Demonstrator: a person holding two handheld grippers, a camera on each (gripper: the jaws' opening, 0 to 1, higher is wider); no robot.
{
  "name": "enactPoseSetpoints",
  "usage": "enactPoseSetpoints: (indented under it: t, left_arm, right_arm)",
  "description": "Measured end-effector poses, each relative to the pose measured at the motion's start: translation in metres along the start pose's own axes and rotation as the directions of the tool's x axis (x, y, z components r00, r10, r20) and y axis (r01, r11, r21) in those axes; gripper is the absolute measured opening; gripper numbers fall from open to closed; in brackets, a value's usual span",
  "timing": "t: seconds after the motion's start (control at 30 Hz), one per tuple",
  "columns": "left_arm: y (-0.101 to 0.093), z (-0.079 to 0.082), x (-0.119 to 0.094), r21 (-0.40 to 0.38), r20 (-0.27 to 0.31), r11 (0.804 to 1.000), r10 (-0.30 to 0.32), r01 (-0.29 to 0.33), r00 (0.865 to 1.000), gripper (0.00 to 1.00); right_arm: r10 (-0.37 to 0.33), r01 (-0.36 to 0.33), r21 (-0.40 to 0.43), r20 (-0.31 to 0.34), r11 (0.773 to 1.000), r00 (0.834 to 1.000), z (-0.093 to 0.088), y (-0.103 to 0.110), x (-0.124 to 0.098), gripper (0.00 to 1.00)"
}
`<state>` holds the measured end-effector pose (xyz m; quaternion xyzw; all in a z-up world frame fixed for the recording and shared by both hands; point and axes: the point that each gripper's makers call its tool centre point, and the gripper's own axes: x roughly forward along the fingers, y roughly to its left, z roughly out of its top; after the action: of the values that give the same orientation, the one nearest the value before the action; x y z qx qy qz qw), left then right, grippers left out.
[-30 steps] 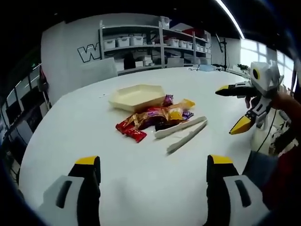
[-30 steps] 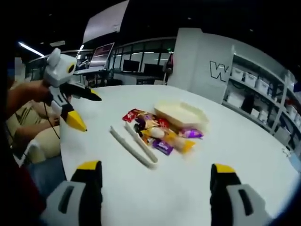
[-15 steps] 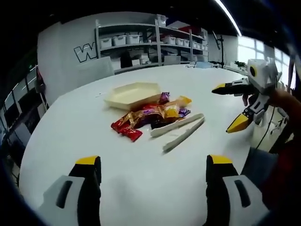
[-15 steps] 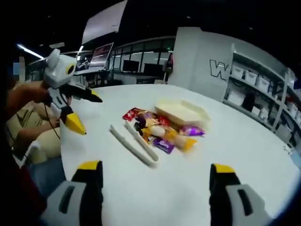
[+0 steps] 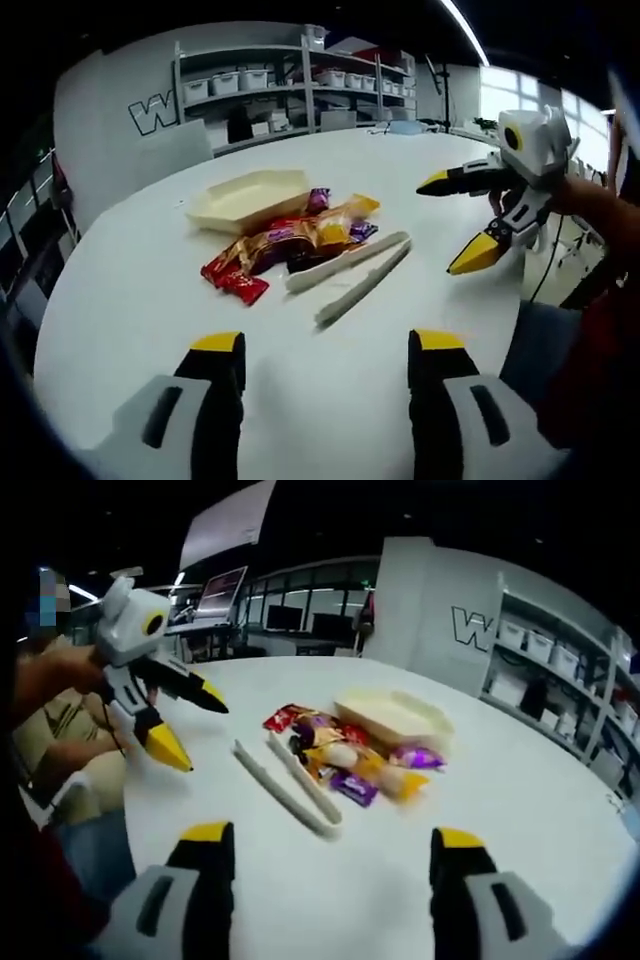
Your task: Place the target food into the container with the food tongs after gripping and lifting it, then release it inside without dropping or visibly crushing the food.
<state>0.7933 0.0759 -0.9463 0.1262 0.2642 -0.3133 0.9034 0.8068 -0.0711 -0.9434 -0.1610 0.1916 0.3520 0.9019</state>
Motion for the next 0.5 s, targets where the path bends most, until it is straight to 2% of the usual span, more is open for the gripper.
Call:
enactPoseSetpoints:
  t: [0.07, 0.3, 0.5]
  left_arm:
    - [-0.002, 0.001, 0.004, 0.004, -0.006, 1.0, -0.015, 0.015, 1.0, 0.61]
    - [-0.009, 0.005, 0.019, 0.045, -0.014, 0.996, -0.072, 0.072, 0.997, 0.45]
    - [-0.013, 0.006, 0.031, 0.091, -0.037, 0.989, -0.11, 0.113, 0.993, 0.4]
  right_arm:
    - [0.003, -0.003, -0.001, -0.002, 1.0, 1.0, -0.001, 0.0, 0.002, 0.75]
    - [0.027, -0.028, 0.029, 0.016, 0.999, 1.0, 0.002, 0.002, 0.008, 0.64]
    - [0.044, -0.045, 0.052, 0.009, 0.998, 0.999, -0.002, 0.005, 0.017, 0.59]
